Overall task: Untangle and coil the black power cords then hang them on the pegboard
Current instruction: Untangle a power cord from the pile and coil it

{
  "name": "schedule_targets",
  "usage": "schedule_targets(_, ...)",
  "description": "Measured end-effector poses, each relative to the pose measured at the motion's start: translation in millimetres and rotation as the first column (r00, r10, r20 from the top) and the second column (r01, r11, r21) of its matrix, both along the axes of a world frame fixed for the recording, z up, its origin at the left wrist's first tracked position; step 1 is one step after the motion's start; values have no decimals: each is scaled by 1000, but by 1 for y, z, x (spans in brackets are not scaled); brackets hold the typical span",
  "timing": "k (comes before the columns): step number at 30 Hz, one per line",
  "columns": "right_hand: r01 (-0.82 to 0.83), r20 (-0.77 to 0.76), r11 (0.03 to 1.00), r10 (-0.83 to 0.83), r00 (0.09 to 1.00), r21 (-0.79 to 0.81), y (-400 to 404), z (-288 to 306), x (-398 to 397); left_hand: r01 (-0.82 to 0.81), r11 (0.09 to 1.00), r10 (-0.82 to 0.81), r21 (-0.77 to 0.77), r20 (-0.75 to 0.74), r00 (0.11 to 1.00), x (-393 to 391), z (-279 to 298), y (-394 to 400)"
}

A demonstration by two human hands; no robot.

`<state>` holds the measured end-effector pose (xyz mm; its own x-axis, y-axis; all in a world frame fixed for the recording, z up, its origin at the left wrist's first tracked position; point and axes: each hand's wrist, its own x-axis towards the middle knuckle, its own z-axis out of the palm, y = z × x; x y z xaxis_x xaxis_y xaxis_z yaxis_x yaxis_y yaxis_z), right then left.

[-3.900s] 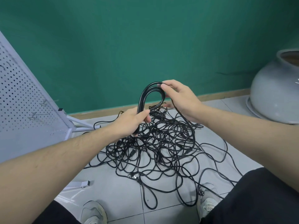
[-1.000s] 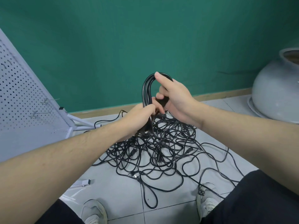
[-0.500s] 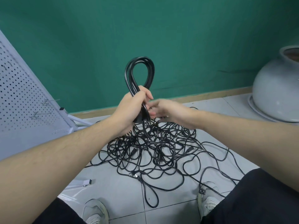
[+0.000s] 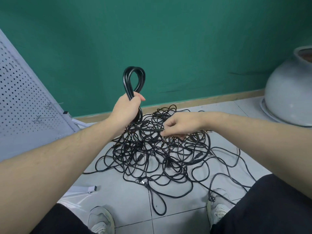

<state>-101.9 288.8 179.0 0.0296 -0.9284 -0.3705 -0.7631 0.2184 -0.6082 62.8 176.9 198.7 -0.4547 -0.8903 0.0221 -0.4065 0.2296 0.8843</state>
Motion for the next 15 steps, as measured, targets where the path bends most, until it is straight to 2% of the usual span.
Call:
schedule_targets(2,-8,-52,1000,9,999,19,3,3,-8,68,992,-49,-102,172,984,4,-7,-5)
schedule_targets(4,23,-155,999,-26,988,-23,7,5,-17,163,968,-84,-192,367,927,9,-15,-10)
schedule_targets(6,101,-190,986,-126,974,-134,8,7,-26,213,964,-123,-162,439,890,13,-22,-11)
schedule_targets(8,200,-118,953,-232,966,-229,8,12,-28,249,960,-162,-129,468,869,13,-23,-6)
schedule_targets(11,357,98,880,-344,934,-314,6,16,-24,323,940,-234,-109,481,845,8,-19,5)
schedule_targets(13,419,196,824,-371,908,-383,6,20,-21,342,939,-293,-35,438,850,3,-17,13)
schedule_targets(15,474,301,777,-375,877,-414,3,21,-17,393,918,-334,-42,451,827,0,-20,17)
